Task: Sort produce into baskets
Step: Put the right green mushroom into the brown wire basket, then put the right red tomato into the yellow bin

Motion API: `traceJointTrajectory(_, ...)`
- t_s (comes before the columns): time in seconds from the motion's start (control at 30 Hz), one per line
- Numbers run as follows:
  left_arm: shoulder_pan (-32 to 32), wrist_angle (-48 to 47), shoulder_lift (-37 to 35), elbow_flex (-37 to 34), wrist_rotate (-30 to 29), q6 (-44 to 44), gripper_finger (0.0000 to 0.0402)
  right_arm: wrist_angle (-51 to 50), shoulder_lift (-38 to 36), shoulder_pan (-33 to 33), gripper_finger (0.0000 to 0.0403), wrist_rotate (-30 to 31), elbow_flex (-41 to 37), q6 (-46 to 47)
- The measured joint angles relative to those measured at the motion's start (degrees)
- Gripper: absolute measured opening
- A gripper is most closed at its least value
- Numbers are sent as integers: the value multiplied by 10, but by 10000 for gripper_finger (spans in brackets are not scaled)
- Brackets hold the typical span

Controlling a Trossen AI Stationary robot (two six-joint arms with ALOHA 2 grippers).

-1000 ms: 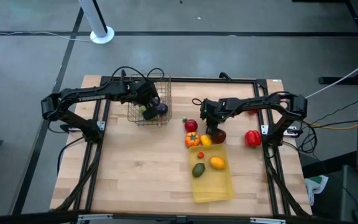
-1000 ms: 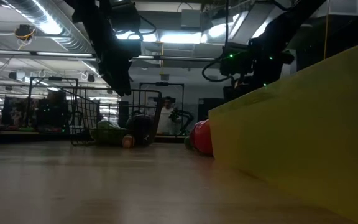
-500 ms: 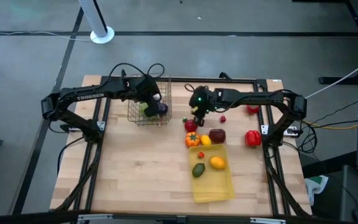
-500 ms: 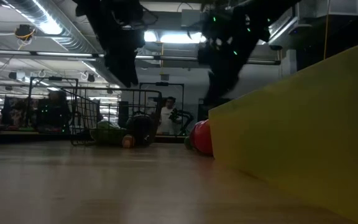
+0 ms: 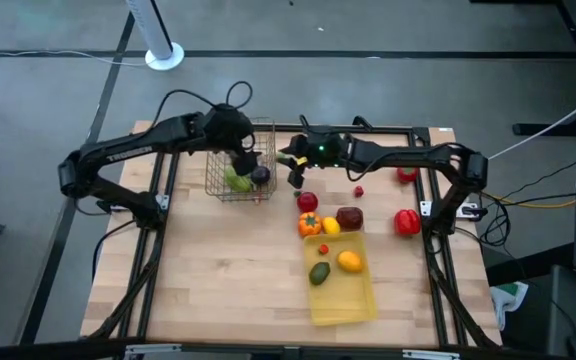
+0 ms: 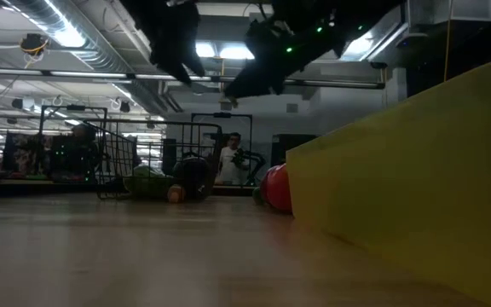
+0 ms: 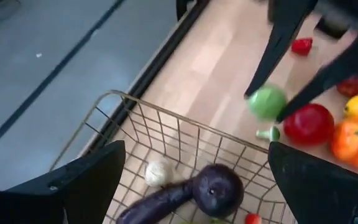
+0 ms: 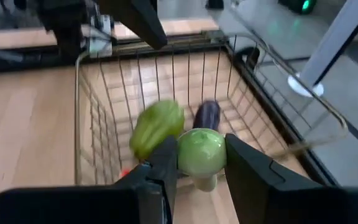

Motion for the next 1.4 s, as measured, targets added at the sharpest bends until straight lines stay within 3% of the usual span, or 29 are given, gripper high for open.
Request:
traceJointTrajectory(0.33, 2, 4, -34, 0, -8, -33, 392, 80, 79, 0, 111, -45, 0, 8)
traceJointTrajectory(0.73, 1, 5, -34, 0, -8, -56, 392, 80, 91, 0, 114, -47, 0, 4)
traceJointTrajectory(1.13, 1, 5, -34, 0, -8, -60, 392, 95, 91, 0, 230, -45, 0, 4)
traceJointTrajectory(1.4, 1, 5, -34, 0, -8, -57, 392, 84, 88, 0, 248, -45, 1, 4)
